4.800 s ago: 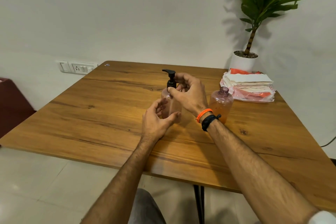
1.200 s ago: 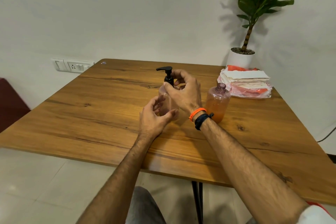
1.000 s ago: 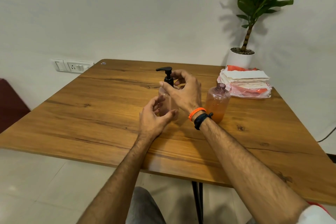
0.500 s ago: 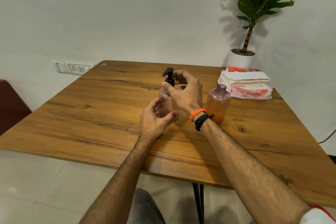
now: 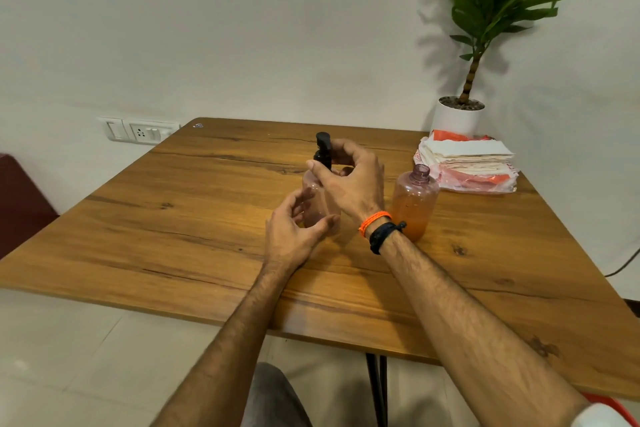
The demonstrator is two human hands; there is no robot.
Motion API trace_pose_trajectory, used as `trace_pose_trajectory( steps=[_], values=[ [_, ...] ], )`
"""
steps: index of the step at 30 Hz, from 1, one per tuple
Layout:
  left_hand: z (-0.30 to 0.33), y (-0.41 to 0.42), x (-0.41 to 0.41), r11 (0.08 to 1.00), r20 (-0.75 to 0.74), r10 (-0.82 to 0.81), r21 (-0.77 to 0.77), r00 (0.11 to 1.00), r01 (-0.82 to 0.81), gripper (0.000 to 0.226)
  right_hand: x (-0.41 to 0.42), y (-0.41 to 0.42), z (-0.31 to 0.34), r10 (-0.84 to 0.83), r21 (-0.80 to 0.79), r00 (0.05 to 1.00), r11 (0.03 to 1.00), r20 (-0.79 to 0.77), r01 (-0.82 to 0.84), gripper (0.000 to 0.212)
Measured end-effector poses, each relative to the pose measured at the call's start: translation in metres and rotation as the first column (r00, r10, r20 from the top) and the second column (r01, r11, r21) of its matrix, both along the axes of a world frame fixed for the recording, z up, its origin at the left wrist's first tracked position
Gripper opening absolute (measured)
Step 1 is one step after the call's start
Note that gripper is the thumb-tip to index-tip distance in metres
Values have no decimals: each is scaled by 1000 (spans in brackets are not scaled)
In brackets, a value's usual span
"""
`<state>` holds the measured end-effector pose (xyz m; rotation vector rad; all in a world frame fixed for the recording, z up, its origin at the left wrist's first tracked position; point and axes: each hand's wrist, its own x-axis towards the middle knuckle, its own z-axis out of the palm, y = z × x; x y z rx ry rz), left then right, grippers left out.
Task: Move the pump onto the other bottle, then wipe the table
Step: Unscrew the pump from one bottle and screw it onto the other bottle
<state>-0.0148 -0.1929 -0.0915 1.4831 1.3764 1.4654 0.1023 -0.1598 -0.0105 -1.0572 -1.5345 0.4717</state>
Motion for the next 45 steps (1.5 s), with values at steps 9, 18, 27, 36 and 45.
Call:
trace_pose_trajectory(
  steps=[9,18,27,36,45],
  values=[
    [-3,3,-1,1000,-21,21,-2,1000,-21,75,1,0,1,1,-12,1000,1000,-3,-1,35],
    [-4,4,0,1000,-20,13,0,1000,-13,75,1,2,-2,16,-9,999,1000,40,-16,31],
    [-5,5,-1,1000,-17,7,15,1000,-7,73,3,5,-2,-8,-23,1000,1000,25,8,30],
    [-6,5,-1,1000,-41,20,10,999,-20,79,6,4,15,52,-39,998,998,-19,-52,26],
    [-3,3,-3,999,-19,32,-25,999,-32,77,7,5,58,98,19,993,995,-71,-96,30]
  ],
)
